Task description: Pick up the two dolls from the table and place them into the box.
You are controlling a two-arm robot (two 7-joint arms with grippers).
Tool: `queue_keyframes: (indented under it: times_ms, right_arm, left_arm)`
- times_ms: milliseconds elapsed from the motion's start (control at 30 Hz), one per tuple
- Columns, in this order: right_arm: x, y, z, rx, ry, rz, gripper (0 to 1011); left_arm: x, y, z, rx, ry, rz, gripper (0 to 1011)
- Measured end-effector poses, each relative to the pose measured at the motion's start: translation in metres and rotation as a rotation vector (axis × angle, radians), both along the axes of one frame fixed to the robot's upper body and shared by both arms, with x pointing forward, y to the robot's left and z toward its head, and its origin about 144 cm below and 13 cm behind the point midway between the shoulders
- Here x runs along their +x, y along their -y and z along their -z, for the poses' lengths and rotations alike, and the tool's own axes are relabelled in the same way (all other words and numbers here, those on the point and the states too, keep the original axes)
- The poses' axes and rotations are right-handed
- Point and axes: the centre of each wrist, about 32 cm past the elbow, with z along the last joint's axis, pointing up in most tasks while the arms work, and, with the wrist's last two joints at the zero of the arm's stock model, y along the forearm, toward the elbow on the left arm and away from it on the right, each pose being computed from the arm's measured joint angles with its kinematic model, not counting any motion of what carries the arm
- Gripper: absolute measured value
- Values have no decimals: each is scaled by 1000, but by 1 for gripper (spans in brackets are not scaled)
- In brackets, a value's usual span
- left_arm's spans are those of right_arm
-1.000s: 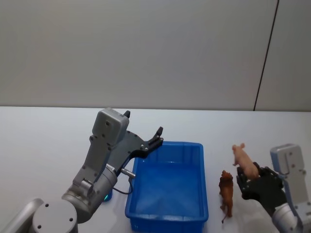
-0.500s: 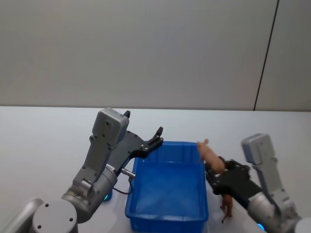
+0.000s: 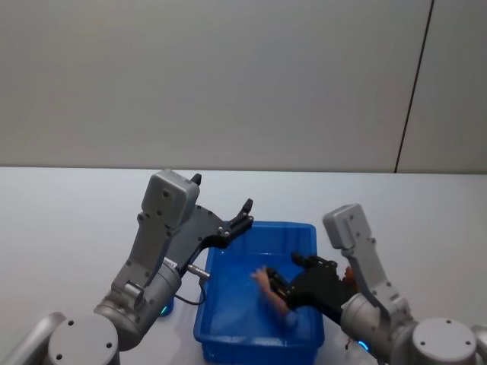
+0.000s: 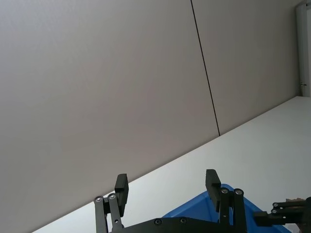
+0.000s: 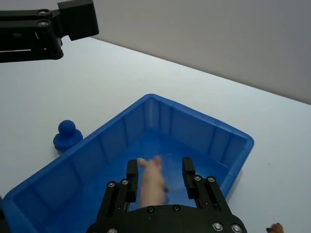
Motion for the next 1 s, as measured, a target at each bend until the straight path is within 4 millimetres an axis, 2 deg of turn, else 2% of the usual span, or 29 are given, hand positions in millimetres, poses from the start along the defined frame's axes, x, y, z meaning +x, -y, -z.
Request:
queue_keyframes:
  times_ms: [133,200,567,1000]
  right_arm:
    - [3,-3,1,2,-11,-10,599]
    - [4,-6,2,3,-16,-14,705]
    - [1,-6,0,-4,5,30,995]
    - [-20,6,-6,-39,46,171,1001]
  left_arm:
    - [0,0,0,0,0,0,1001]
    - [0,0,0,0,0,0,1002]
    - [0,0,0,0,0,0,1001]
    - [0,0,0,0,0,0,1001]
